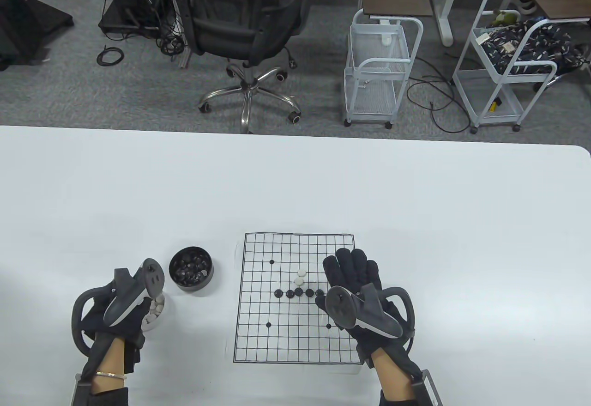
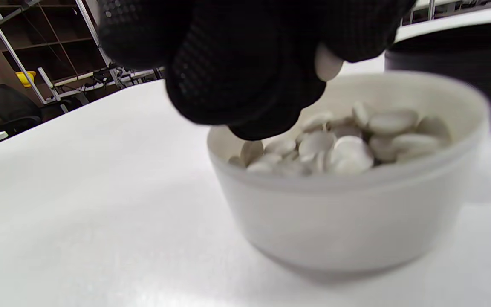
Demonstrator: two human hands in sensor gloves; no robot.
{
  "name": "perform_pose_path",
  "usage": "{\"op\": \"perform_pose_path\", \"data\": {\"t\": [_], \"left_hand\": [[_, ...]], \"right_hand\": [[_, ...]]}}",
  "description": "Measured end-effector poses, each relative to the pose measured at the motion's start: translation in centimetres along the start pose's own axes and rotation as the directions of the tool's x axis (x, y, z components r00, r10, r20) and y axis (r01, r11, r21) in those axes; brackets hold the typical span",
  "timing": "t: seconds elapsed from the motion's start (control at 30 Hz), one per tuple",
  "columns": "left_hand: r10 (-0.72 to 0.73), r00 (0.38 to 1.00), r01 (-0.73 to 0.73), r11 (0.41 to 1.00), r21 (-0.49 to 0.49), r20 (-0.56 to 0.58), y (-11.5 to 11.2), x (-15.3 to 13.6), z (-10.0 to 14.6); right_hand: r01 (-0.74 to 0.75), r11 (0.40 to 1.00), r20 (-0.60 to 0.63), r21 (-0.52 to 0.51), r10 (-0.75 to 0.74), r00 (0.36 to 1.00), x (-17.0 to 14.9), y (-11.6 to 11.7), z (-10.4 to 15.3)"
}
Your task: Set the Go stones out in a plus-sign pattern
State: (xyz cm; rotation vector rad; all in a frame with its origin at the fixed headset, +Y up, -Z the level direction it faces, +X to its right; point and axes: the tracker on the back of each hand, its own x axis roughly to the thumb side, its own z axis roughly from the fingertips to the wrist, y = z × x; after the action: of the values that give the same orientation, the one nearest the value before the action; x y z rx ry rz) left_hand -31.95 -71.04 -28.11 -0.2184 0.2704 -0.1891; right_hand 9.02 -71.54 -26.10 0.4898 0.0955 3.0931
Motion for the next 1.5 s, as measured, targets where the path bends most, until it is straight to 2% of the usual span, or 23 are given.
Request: {"op": "perform_pose_path", "data": {"t": [0.1,0.23,0.3,0.37,0.57,0.73,0.83,1.07,1.23,1.5], "left_hand": [[0.059,0.996,-0.064,0.995,0.079,0.064,1.3,0.5,0.9],[0.151,0.956,-0.204,0.959,0.198,0.251,3.6,2.6,2.7],[0.195,0.903,-0.291,0.933,0.212,0.382,4.5,5.0,3.6],[0.202,0.864,-0.324,0.924,0.202,0.461,5.0,7.6,4.3],[0.142,0.789,-0.290,0.944,0.159,0.598,5.0,16.4,5.5],[0.102,0.787,-0.226,0.965,0.130,0.609,3.8,21.8,5.5],[0.072,0.795,-0.185,0.974,0.128,0.602,2.7,23.7,5.5],[0.022,0.808,-0.127,0.982,0.138,0.589,1.2,25.8,5.4],[-0.067,0.809,-0.061,0.979,0.197,0.584,0.9,26.6,5.9],[-0.121,0.816,-0.013,0.974,0.228,0.565,0.5,27.2,6.0]], "right_hand": [[0.001,1.000,-0.001,0.000,-0.001,1.000,0.0,0.0,0.0],[0.007,1.000,-0.003,-0.004,-0.007,1.000,-0.1,0.0,0.0],[0.011,1.000,-0.006,-0.006,-0.011,1.000,-0.2,0.0,0.0],[0.013,1.000,-0.010,-0.008,-0.013,1.000,-0.3,0.0,0.0],[0.017,1.000,-0.017,-0.009,-0.017,1.000,-0.5,0.0,0.1],[0.030,0.999,-0.022,-0.016,-0.031,0.999,-0.8,-0.1,0.2],[0.039,0.999,-0.037,-0.017,-0.040,0.999,-1.3,0.0,0.2],[0.058,0.998,-0.055,-0.017,-0.059,0.997,-1.9,0.1,0.3],[0.063,0.998,-0.061,-0.015,-0.064,0.996,-2.1,0.1,0.3],[0.064,0.998,-0.061,-0.015,-0.065,0.996,-2.1,0.1,0.3]]}}
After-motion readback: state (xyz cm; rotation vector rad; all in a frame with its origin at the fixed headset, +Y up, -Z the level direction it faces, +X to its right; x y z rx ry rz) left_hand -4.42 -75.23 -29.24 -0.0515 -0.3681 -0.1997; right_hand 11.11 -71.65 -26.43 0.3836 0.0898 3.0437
